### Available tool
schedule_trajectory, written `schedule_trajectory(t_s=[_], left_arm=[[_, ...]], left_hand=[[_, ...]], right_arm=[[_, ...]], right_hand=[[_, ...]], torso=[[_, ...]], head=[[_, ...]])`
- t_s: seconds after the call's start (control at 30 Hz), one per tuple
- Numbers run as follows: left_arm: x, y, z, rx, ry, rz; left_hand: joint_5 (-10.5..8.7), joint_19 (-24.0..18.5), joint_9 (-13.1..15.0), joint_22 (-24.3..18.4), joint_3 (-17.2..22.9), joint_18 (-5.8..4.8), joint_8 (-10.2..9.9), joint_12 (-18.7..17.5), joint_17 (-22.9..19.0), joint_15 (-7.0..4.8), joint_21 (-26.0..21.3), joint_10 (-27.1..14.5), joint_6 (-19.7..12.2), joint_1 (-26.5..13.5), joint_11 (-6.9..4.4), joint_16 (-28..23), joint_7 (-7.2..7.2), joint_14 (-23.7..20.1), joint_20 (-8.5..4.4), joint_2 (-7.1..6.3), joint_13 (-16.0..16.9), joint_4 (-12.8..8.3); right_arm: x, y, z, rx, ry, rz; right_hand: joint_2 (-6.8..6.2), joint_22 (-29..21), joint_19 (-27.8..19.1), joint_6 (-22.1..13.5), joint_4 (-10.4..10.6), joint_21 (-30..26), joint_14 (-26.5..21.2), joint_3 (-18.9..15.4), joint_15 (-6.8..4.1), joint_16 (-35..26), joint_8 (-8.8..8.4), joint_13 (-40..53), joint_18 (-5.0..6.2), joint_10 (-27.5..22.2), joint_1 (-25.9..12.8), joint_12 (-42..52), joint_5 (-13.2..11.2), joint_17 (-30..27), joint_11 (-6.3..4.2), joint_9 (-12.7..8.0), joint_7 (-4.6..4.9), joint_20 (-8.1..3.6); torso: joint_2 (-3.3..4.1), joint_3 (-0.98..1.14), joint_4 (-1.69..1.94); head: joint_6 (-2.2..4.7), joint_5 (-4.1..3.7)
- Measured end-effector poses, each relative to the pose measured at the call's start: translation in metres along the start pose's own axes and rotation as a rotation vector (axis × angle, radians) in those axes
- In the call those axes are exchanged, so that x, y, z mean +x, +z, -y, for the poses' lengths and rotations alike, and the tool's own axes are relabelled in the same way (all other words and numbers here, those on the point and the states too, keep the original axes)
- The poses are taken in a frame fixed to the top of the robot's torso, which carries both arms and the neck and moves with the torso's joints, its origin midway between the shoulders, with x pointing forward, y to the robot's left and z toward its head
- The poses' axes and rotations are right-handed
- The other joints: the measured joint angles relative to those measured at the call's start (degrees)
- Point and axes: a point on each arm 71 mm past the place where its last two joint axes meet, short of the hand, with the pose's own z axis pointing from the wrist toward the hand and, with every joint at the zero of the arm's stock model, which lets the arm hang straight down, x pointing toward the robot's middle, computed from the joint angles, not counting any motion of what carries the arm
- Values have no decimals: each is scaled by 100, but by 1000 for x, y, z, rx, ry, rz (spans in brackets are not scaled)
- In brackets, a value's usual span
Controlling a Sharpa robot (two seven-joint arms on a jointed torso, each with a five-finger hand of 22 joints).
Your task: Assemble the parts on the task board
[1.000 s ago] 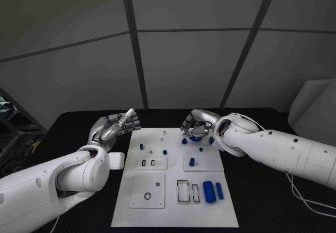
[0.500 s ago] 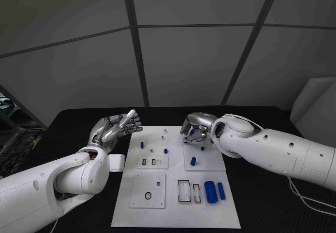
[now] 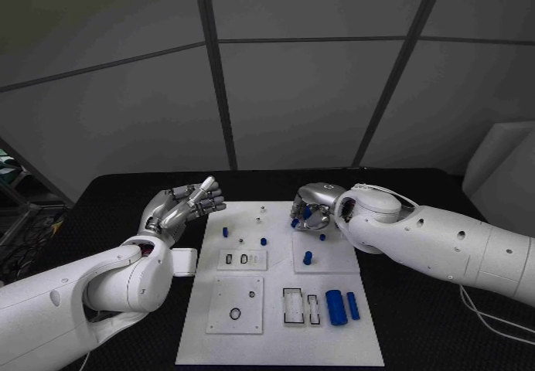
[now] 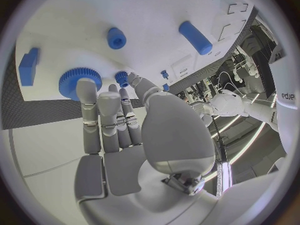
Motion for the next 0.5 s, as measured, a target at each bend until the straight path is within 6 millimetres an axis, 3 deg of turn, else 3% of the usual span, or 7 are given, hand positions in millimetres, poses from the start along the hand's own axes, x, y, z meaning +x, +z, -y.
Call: schedule_trajectory(t_s=[0.1,0.17,0.23,0.43,0.5], left_arm=[[0,0,0,-1,0,-1],[0,0,0,-1,0,-1],[0,0,0,-1,-1,-2],[1,0,0,-2,-2,-4],[1,0,0,-2,-2,-5]], left_hand=[[0,0,0,0,0,0,0,0,0,0,0,0,0,0,0,0,0,0,0,0,0,0],[0,0,0,0,0,0,0,0,0,0,0,0,0,0,0,-23,0,0,0,0,0,0],[0,0,0,0,0,0,0,0,0,0,0,0,0,0,0,-23,0,0,0,0,0,0],[0,0,0,0,0,0,0,0,1,0,0,0,0,0,0,-22,0,0,0,0,0,0],[0,0,-1,0,-12,0,0,-24,1,0,0,0,0,0,0,-22,0,0,0,0,0,-12]], right_arm=[[1,1,-1,1,-7,-6],[1,2,-2,2,-11,-9],[1,3,-3,0,-14,-12],[2,5,-5,-1,-18,-17],[2,6,-5,0,-19,-18]], right_hand=[[-30,178,60,0,20,134,0,21,0,191,0,0,1,0,30,0,0,204,0,0,0,2],[-4,332,136,0,56,248,0,56,0,355,0,5,0,0,56,9,0,391,0,0,0,-6],[31,515,213,0,99,385,0,103,0,556,0,6,-89,38,92,35,-5,624,-12,1,0,-9],[92,933,383,74,135,694,0,311,0,957,0,5,-88,190,152,60,-170,1077,-18,7,-19,-23],[128,1071,429,121,150,797,0,404,0,1079,0,5,-179,255,188,61,-241,1214,-41,17,-32,-41]], torso=[[8,2,0],[14,4,0],[18,5,0],[31,9,0],[34,12,0]], head=[[1,-1],[1,-1],[2,-1],[-15,-1],[-27,-1]])
